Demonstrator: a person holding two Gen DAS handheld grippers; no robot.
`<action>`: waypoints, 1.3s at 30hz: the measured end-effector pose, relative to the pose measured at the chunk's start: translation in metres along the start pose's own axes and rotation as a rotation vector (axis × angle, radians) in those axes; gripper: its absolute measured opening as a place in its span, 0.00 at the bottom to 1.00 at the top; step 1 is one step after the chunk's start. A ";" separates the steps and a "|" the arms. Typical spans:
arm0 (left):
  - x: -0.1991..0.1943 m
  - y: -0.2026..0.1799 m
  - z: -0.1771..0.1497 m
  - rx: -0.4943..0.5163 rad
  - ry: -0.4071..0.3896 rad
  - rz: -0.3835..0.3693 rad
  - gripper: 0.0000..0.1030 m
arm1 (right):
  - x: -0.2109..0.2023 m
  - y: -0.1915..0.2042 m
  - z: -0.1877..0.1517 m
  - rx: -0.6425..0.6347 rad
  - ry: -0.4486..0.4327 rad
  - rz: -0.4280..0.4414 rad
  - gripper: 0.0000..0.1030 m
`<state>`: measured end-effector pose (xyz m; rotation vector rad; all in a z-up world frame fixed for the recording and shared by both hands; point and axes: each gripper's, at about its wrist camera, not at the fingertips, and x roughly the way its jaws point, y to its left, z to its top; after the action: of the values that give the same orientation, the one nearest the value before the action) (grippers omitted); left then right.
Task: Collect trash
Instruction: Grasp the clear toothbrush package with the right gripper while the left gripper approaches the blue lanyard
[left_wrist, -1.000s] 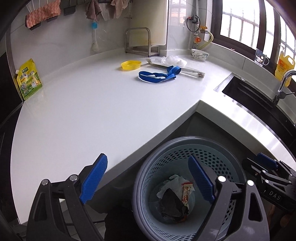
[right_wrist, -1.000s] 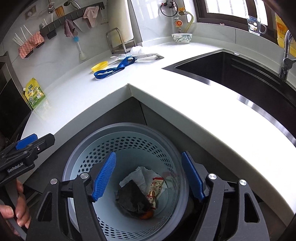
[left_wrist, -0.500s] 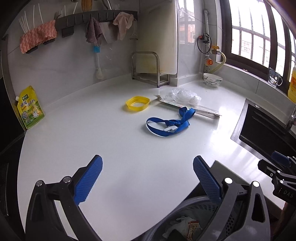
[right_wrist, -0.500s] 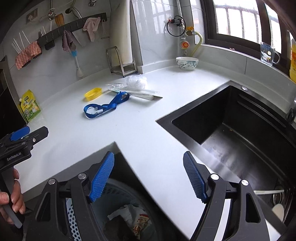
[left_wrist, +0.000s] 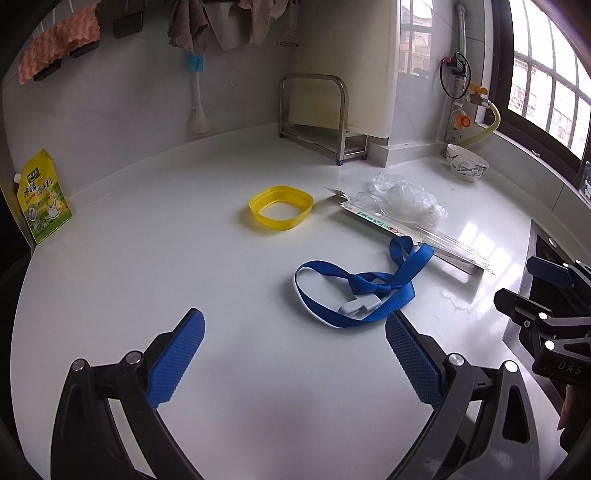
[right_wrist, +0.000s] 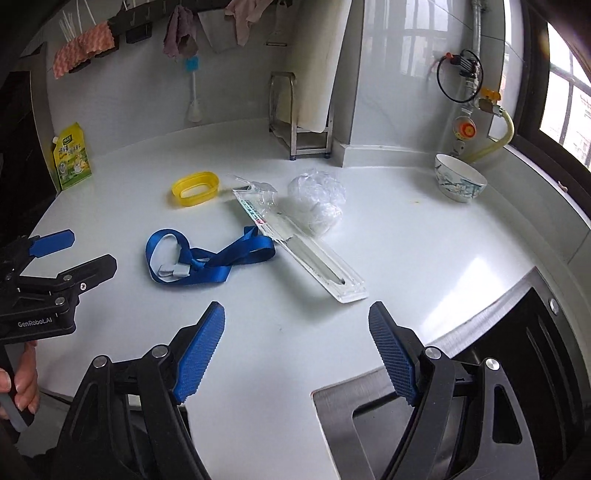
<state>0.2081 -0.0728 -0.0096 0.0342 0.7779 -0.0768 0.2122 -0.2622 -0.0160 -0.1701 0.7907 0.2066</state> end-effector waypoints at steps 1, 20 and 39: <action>0.003 -0.001 0.001 0.000 0.005 0.003 0.94 | 0.007 0.001 0.005 -0.028 0.005 -0.004 0.74; 0.037 -0.010 0.011 -0.010 0.048 -0.009 0.94 | 0.099 -0.032 0.041 -0.100 0.188 0.101 0.74; 0.052 -0.029 0.015 0.027 0.073 -0.090 0.94 | 0.083 -0.025 0.026 -0.015 0.151 0.103 0.42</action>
<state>0.2530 -0.1059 -0.0361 0.0272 0.8510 -0.1722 0.2930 -0.2708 -0.0553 -0.1609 0.9496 0.2997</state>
